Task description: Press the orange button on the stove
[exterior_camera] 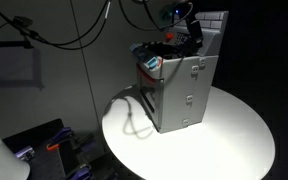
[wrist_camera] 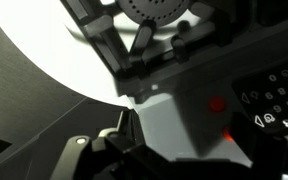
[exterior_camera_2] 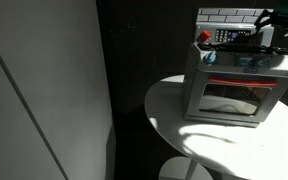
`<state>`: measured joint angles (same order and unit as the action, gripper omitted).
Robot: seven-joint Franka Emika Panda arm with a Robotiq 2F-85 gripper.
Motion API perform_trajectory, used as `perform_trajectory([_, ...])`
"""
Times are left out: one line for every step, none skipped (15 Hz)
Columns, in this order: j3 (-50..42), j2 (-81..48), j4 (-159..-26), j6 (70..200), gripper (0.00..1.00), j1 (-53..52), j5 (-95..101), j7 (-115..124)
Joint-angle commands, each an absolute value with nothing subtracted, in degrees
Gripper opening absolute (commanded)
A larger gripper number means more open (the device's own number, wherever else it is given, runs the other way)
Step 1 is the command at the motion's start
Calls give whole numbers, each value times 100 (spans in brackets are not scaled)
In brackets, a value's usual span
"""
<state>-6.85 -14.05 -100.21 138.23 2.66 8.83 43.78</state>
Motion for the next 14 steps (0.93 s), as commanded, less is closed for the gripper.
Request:
perform_trajectory([-799,-1418,-9896,13790,100,185,919,4460])
perform_trajectory([-795,-1360,-9945,13739,100,177,917,4448])
perform_trajectory([-793,-1307,-9987,13666,100,165,917,4455])
perform_trajectory([-766,-1196,-10079,13520,100,166,856,4393])
perform_trajectory([-746,-1144,-10110,13417,100,173,812,4351])
perform_trajectory([-720,-1075,-10143,13274,100,183,751,4297])
perform_trajectory([-686,-987,-10188,13113,100,202,648,4206])
perform_trajectory([-656,-905,-10216,12928,100,218,540,4128])
perform_trajectory([-615,-799,-10253,12716,100,240,398,4007])
perform_trajectory([-594,-719,-10266,12512,100,247,289,3915])
perform_trajectory([-568,-609,-10278,12250,100,255,156,3772])
perform_trajectory([-555,-517,-10282,12010,100,256,70,3665])
perform_trajectory([-539,-415,-10273,11720,100,264,-42,3519])
perform_trajectory([-527,-321,-10263,11451,100,275,-150,3357])
